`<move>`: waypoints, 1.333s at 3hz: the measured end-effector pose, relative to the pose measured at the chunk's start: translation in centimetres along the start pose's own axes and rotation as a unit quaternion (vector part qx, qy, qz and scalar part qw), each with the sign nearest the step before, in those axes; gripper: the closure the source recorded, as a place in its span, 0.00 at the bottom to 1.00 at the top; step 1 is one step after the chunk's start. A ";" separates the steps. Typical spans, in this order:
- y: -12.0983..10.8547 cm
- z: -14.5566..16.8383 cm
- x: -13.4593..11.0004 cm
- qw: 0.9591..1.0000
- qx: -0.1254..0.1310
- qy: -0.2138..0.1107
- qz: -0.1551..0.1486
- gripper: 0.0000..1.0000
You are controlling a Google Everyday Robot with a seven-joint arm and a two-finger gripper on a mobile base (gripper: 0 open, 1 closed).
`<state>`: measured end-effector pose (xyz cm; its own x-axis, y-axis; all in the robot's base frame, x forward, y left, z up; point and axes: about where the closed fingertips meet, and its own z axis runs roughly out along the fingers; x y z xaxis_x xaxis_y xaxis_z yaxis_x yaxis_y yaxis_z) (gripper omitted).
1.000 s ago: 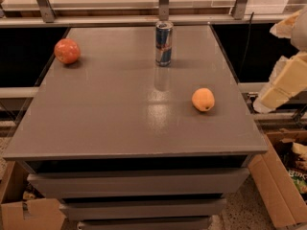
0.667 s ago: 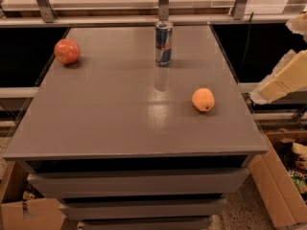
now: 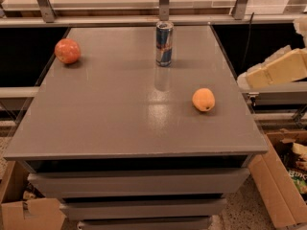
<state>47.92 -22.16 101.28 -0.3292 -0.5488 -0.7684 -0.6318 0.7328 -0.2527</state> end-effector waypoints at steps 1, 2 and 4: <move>0.3 2.0 -0.8 0.999 -0.013 -0.034 0.024 0.00; 1.5 3.9 -1.5 0.998 -0.036 -0.044 0.033 0.00; 3.7 7.0 0.1 0.996 -0.072 -0.009 0.053 0.00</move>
Offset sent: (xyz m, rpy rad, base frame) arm 0.0351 0.0545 -0.0308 0.1779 0.0290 0.0698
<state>50.45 -16.69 96.18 -0.3870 -0.4637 -0.7970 -0.6893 0.7196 -0.0839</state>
